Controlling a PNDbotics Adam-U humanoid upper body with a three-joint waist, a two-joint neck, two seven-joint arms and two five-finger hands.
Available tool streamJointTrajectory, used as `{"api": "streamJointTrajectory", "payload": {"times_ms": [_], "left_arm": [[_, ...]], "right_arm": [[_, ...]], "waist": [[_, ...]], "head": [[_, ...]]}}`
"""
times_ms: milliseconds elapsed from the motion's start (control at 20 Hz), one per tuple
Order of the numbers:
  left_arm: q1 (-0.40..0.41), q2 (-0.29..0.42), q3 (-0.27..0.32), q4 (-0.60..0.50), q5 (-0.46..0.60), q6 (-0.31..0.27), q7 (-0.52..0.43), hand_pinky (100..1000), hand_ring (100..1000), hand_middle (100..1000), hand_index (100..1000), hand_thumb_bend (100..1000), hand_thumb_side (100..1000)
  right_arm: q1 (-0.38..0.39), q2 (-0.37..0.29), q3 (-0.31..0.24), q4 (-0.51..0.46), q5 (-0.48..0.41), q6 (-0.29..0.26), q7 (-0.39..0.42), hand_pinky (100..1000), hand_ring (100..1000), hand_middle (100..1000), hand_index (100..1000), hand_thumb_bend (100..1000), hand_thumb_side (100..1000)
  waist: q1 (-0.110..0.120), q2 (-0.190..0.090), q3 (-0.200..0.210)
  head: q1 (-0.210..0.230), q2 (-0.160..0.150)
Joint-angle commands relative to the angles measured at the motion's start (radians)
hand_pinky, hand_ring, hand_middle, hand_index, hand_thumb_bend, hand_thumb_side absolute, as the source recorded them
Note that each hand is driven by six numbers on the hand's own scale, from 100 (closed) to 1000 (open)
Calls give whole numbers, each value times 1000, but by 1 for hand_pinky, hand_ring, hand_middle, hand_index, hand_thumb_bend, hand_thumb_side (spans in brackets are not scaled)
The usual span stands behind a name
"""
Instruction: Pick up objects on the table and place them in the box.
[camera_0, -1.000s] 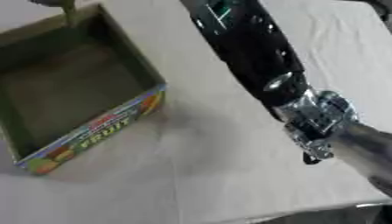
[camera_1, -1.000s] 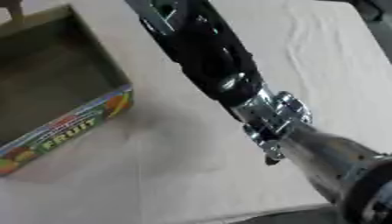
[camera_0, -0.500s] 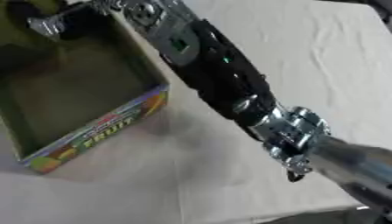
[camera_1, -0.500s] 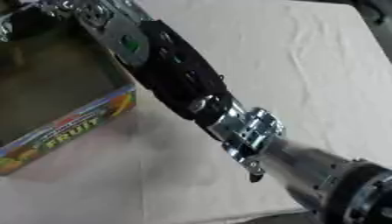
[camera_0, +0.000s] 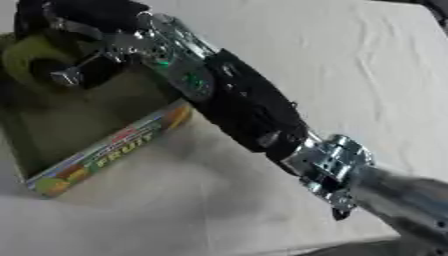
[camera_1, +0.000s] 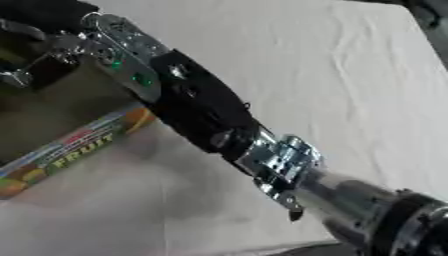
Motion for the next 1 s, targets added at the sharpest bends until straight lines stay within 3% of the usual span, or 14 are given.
{"api": "streamJointTrajectory", "payload": {"times_ms": [50,200,600,850,1000], "left_arm": [[-4,36,9,-15,3,2,-3,651,701,636,819,100,487],[-3,37,10,-15,2,3,-2,651,702,637,820,100,486],[2,36,12,-15,-1,6,-2,650,701,637,819,100,488],[4,37,12,-15,-3,7,2,650,701,637,819,100,486],[10,38,16,-15,-3,8,13,650,701,637,819,100,488]], "right_arm": [[-13,-7,-1,-10,43,-5,25,824,749,756,829,100,219],[-8,-16,-10,-33,76,-5,60,882,840,856,916,100,208],[-5,-35,-43,-67,123,-27,105,889,862,866,907,100,198],[-8,-65,-80,-132,58,-11,79,874,835,841,897,100,214],[-1,-114,-124,-221,-72,47,21,883,806,813,892,100,267]], "waist": [[9,-20,-1],[9,-20,-5],[14,-21,-13],[16,-24,-20],[18,-28,-28]], "head": [[3,6],[5,8],[12,15],[16,14],[21,17]]}}
